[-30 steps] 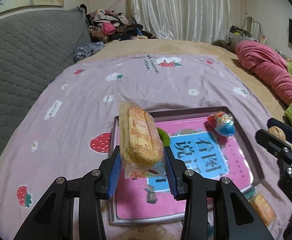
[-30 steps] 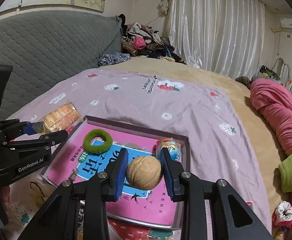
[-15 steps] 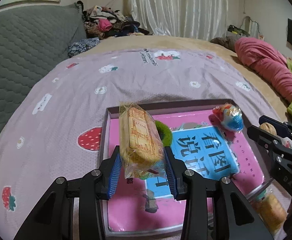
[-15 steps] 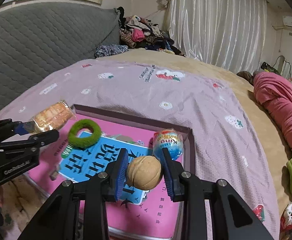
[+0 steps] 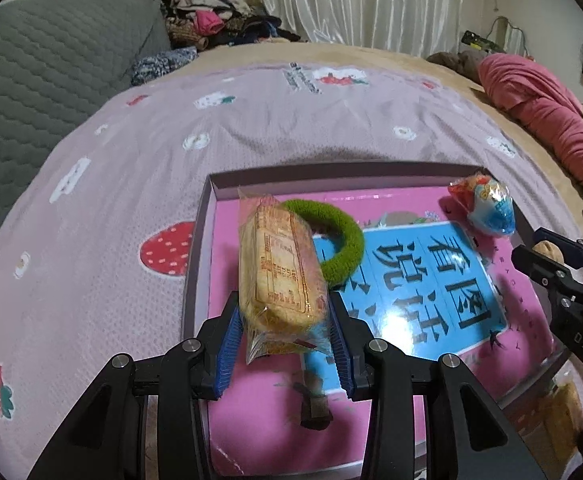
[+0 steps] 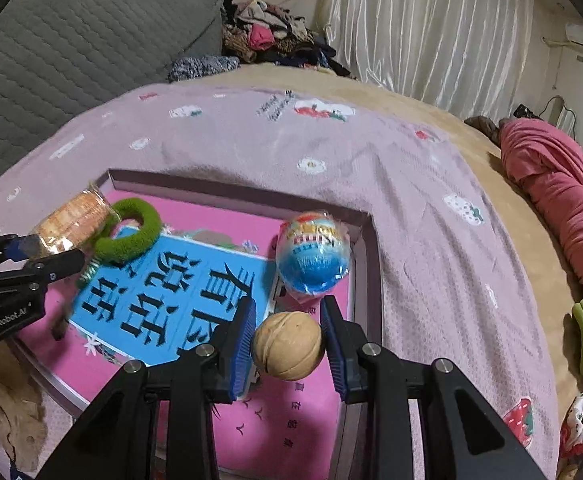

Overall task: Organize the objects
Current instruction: 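Lower and open left gripper on the book while right gripper releases the walnut ball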

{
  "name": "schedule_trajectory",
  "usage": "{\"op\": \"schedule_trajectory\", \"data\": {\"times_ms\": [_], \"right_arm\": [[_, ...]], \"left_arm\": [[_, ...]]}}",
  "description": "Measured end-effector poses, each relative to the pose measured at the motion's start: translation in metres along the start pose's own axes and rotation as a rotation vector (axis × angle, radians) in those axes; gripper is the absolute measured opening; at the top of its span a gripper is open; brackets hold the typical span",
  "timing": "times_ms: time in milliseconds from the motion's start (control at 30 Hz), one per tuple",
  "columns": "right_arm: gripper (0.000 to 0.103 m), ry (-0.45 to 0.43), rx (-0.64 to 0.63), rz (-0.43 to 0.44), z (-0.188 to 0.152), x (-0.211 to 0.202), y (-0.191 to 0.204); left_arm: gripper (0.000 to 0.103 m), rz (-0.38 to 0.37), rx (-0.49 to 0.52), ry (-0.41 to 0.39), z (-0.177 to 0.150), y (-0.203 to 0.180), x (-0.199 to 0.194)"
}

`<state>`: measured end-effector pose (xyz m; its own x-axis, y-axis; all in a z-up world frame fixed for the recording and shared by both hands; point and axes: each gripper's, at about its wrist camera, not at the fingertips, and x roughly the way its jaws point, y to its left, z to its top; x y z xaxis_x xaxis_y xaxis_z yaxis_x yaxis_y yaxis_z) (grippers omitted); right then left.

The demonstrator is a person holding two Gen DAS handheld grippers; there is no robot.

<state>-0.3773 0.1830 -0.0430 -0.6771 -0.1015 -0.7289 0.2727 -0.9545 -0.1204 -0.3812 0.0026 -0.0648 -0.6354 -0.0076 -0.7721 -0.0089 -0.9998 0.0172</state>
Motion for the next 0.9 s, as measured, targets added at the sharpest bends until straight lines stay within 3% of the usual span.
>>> {"op": "schedule_trajectory", "data": {"times_ms": [267, 767, 900], "right_arm": [[0.034, 0.045, -0.004, -0.003, -0.002, 0.010, 0.000], [0.034, 0.107, 0.003, -0.014, -0.005, 0.022, -0.002], [0.044, 0.109, -0.002, -0.026, -0.006, 0.022, -0.001]], "left_arm": [[0.042, -0.007, -0.006, 0.065, -0.007, 0.000, 0.012], [0.044, -0.016, -0.012, 0.100, -0.011, -0.001, 0.016], [0.052, -0.023, -0.008, 0.095, -0.010, -0.002, 0.013]]}}
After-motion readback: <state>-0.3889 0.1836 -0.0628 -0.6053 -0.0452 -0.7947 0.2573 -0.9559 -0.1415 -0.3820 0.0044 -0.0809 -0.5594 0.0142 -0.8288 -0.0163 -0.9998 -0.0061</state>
